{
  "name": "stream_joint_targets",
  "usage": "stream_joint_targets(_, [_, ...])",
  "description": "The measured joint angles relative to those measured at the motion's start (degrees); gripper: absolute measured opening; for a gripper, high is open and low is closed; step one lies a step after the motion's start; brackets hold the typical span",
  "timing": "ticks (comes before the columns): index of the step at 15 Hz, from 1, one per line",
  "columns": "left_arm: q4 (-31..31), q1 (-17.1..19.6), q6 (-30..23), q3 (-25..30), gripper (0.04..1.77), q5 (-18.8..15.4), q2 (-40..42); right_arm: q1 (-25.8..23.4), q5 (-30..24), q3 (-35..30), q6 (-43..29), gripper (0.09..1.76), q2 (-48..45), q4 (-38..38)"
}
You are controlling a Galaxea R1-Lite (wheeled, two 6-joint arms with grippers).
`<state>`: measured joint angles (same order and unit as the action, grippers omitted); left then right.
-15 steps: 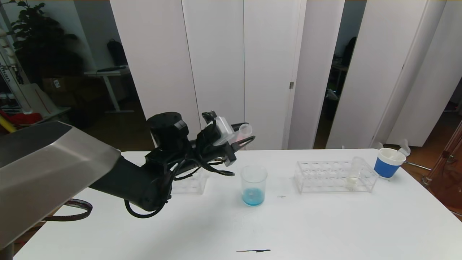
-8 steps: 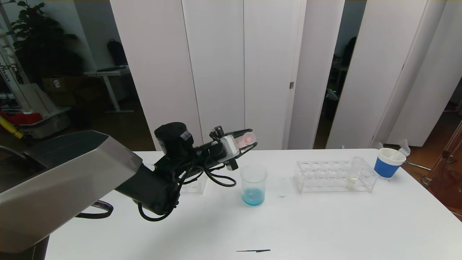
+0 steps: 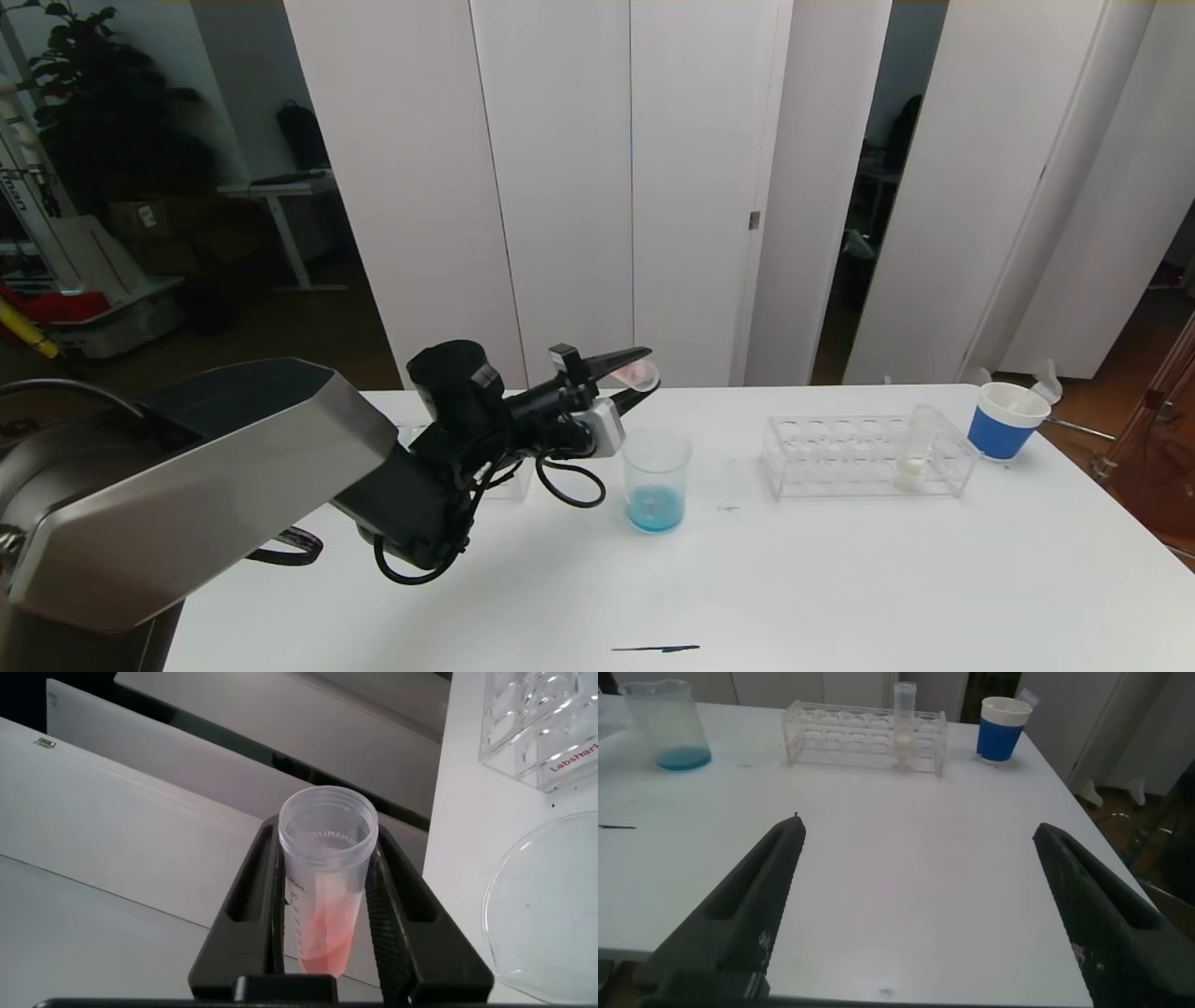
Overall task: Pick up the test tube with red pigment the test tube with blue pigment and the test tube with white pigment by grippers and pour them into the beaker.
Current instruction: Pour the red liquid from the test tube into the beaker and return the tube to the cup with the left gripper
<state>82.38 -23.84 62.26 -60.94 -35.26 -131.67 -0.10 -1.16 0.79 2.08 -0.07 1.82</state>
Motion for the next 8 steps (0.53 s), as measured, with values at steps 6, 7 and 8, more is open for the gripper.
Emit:
stream_joint_targets(6, [5.3,1.4,5.0,0.1,0.60,0.0,-2.5,0.0,0.0,0.0,0.0,1.75,0.0,0.0])
stream_joint_targets(7, [6.1,1.4,5.6,0.2,0.60,0.0,-2.8,0.0,0.0,0.0,0.0,1.75,0.0,0.0])
stream_joint_targets(8, [6.3,1.4,6.6,0.2,0.60,0.0,-2.9,0.0,0.0,0.0,0.0,1.75,0.0,0.0])
